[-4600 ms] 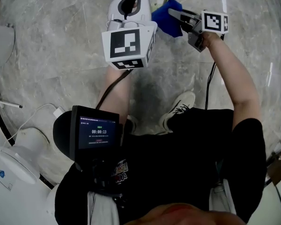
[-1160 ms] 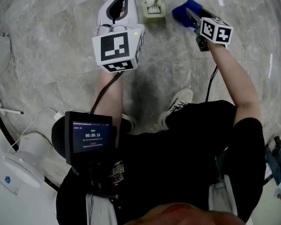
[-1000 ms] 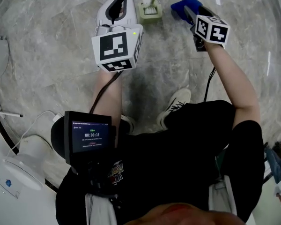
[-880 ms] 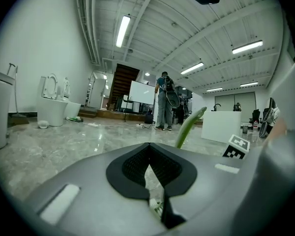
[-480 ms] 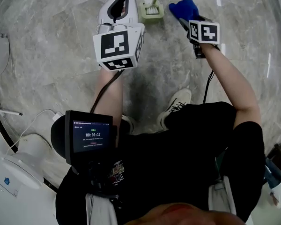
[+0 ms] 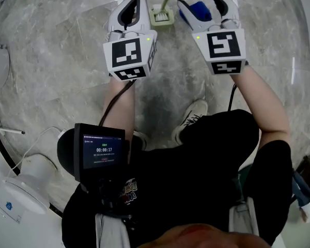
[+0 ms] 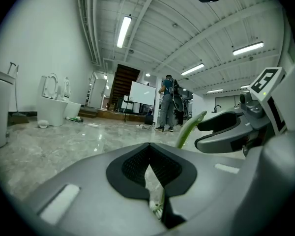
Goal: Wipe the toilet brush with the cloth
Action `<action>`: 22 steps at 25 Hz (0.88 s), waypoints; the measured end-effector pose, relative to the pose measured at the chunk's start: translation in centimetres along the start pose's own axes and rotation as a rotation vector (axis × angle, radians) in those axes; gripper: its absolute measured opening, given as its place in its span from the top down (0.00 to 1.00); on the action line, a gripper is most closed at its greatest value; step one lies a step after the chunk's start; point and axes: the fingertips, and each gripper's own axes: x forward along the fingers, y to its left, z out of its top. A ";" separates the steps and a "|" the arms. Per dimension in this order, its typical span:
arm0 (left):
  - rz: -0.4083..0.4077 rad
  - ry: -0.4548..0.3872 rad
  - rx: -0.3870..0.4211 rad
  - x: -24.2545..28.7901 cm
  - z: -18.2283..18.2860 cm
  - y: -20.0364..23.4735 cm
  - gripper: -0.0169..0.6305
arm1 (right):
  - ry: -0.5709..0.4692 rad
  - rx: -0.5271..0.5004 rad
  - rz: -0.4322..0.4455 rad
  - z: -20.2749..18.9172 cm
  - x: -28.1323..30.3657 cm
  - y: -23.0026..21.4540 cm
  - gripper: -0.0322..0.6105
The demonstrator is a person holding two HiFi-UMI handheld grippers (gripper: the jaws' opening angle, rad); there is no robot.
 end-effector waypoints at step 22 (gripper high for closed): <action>-0.074 0.348 0.019 -14.1 25.5 -6.0 0.95 | 0.196 0.430 -0.076 18.0 -21.8 -6.5 0.53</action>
